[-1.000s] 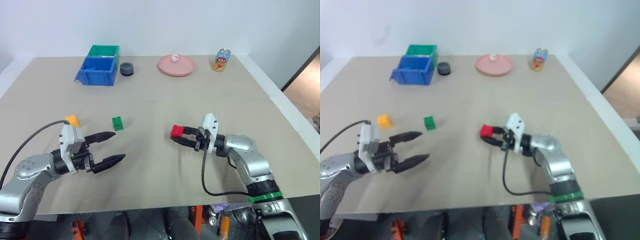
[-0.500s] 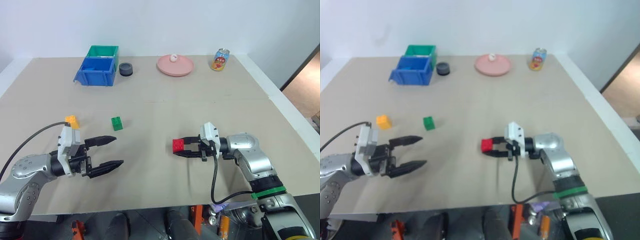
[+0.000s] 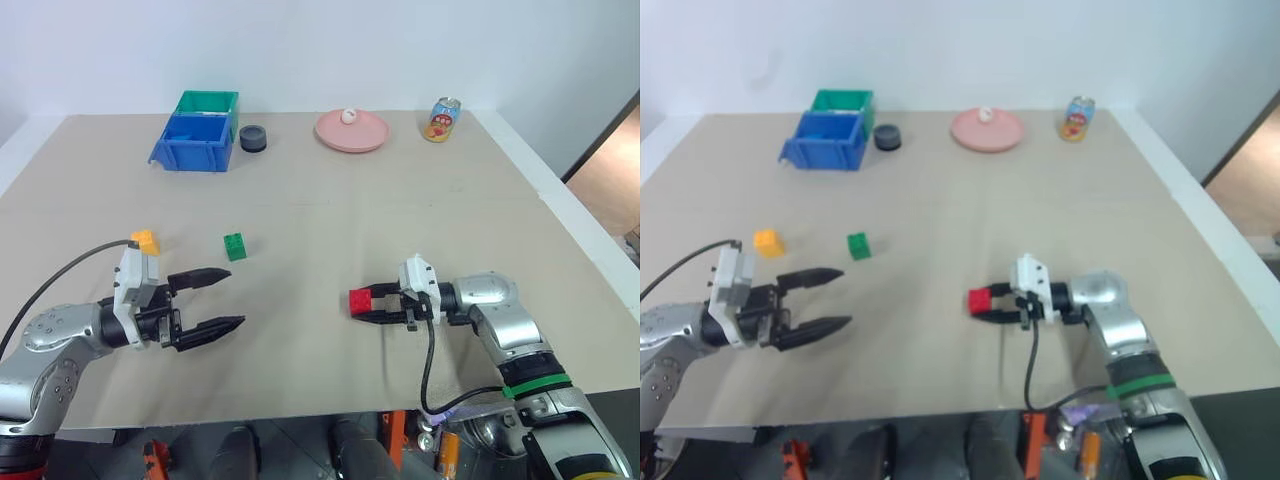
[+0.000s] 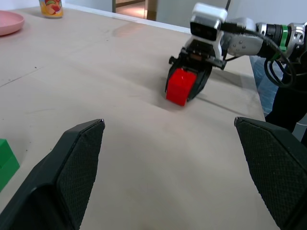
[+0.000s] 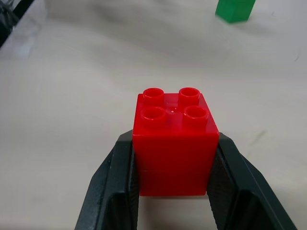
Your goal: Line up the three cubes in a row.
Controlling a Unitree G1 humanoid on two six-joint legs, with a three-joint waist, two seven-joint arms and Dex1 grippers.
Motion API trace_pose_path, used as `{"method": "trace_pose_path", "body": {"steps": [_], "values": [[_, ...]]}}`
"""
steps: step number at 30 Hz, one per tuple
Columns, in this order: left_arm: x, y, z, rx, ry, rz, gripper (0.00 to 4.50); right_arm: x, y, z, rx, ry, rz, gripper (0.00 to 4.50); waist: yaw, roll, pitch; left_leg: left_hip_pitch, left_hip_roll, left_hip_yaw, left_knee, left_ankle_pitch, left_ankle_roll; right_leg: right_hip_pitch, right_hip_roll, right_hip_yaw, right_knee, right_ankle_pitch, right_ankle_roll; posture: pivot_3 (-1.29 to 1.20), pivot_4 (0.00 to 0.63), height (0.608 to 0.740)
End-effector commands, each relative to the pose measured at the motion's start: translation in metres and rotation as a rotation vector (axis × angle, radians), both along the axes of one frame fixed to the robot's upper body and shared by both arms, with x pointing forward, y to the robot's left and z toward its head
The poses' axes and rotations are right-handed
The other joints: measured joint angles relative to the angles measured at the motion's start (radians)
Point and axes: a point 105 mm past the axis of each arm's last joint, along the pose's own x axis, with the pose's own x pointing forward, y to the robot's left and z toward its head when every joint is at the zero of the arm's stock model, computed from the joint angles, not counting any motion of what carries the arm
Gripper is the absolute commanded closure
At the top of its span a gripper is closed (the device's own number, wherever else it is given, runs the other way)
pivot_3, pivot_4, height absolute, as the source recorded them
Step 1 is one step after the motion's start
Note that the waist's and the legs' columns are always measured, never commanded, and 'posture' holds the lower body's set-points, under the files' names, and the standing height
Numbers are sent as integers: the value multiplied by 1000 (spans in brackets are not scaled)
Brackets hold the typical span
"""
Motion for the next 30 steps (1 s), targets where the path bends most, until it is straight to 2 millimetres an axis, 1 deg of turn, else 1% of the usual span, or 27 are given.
{"method": "trace_pose_path", "body": {"steps": [1,7,9,10,11,12,13,15,16,21,25,28,30], "values": [[-1,3,8,14,-37,4,0,-2,-4,-2,-24,-16,20,3223,0,0,0,0,0,0,0,0,0,0,0,0,0,0,0,0,150,736],[1,3,10,8,-44,12,0,-1,-8,-6,-42,-16,19,3223,0,0,0,1,0,0,0,0,0,1,0,0,0,0,0,0,150,736],[1,2,10,8,-44,11,0,-1,-8,-6,-44,-19,20,2189,0,0,0,1,0,0,0,0,0,2,0,0,0,0,0,0,150,736],[1,2,10,8,-45,11,0,-1,-8,-6,-45,-18,21,1890,0,0,0,1,0,0,0,0,0,2,0,0,0,0,0,0,150,736],[1,2,9,9,-45,12,0,-1,-9,-7,-48,-9,23,1499,0,0,0,1,0,0,0,0,0,2,0,0,0,0,0,0,150,736],[1,2,9,9,-45,13,0,0,-10,-6,-49,-1,20,1224,0,0,0,1,0,0,0,0,0,2,0,0,0,0,0,0,150,736],[2,2,9,9,-46,14,0,0,-11,-6,-49,8,18,804,0,0,0,2,0,0,0,0,0,2,0,0,0,0,0,0,150,736],[2,2,9,10,-46,15,0,4,-11,-4,-44,-8,0,149,0,0,0,2,0,0,0,0,0,2,0,0,0,0,0,0,150,736],[2,2,9,10,-46,16,0,5,-11,-3,-41,-5,-9,19,0,0,0,2,0,0,0,0,0,2,0,0,0,0,0,0,150,736],[3,1,9,9,-45,16,0,5,-9,6,-31,17,-4,19,0,0,0,2,0,0,0,0,0,2,0,0,0,0,0,0,150,736],[4,1,10,7,-43,14,0,1,-12,19,-14,74,-3,19,0,0,0,2,0,0,1,0,0,2,0,0,1,0,0,0,150,736],[5,3,10,2,-30,16,0,-7,-21,39,-6,161,24,19,1,1,0,1,0,0,1,0,0,2,0,0,1,0,0,0,150,736],[6,4,10,-1,-18,19,0,-8,-28,50,-9,173,26,19,1,1,0,1,0,0,1,0,0,2,0,0,1,0,0,0,150,736]]}}
